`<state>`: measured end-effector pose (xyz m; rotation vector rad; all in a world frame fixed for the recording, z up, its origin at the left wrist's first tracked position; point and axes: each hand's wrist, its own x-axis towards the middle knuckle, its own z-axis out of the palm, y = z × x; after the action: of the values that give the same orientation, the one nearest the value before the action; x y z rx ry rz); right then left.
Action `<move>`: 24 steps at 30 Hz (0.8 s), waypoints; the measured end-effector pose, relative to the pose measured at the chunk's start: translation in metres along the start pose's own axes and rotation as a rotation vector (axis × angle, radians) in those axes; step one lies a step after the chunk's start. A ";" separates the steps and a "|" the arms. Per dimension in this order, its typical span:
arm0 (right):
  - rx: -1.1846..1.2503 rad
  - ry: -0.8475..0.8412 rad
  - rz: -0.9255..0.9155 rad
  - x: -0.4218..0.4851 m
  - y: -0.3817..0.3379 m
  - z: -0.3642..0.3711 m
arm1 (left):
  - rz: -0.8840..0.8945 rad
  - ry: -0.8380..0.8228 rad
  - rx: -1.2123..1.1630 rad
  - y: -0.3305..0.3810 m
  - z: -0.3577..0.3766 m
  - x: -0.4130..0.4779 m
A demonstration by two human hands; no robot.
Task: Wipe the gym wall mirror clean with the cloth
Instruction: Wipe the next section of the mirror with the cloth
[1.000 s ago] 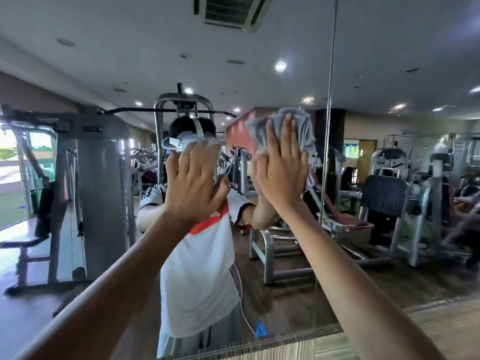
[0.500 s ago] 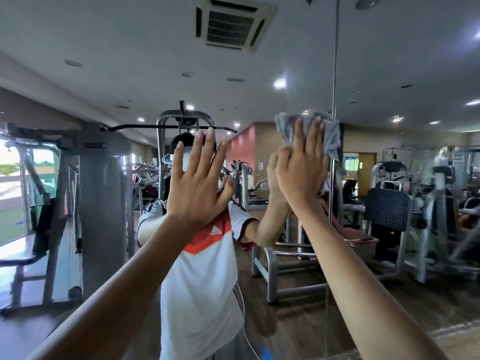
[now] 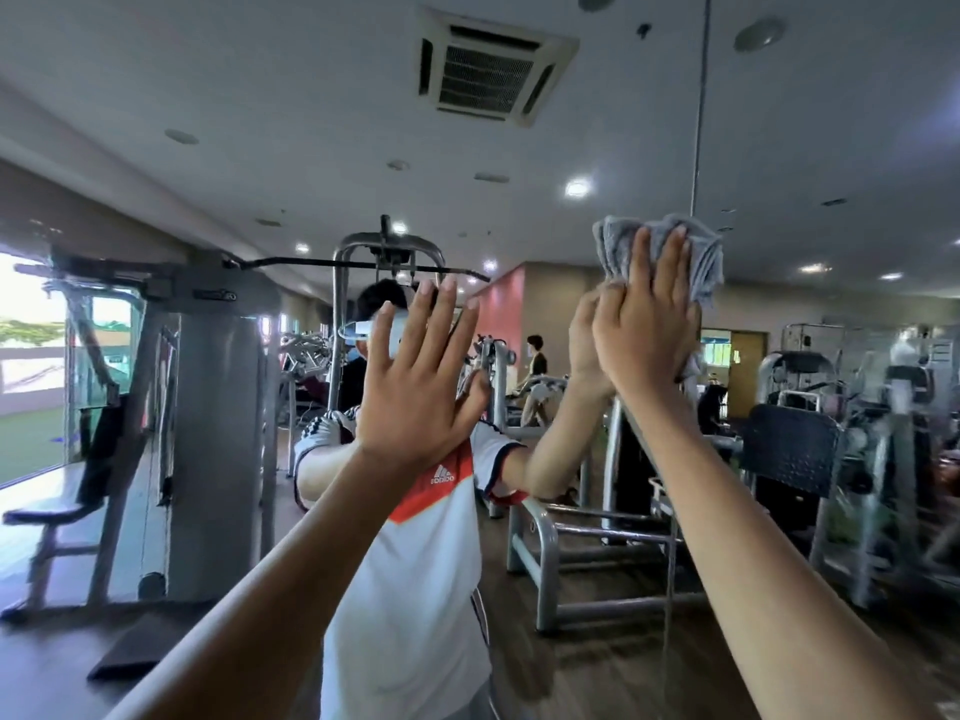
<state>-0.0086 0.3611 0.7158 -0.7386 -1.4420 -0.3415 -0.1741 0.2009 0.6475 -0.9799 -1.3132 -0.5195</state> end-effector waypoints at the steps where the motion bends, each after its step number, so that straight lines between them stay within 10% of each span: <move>1: -0.004 0.002 -0.030 0.002 -0.008 0.000 | 0.002 0.005 -0.003 0.000 -0.001 0.000; 8: -0.018 -0.019 -0.617 -0.080 0.031 -0.002 | 0.013 -0.014 -0.005 -0.003 -0.002 -0.001; 17: 0.051 0.082 -0.010 0.011 0.006 0.005 | 0.007 -0.026 0.012 0.001 -0.003 -0.002; 24: -0.005 0.027 -0.558 -0.056 0.019 0.000 | 0.007 -0.002 -0.001 -0.001 -0.001 -0.004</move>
<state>-0.0042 0.3628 0.6574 -0.3196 -1.6067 -0.7796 -0.1751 0.1990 0.6441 -0.9860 -1.3111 -0.5136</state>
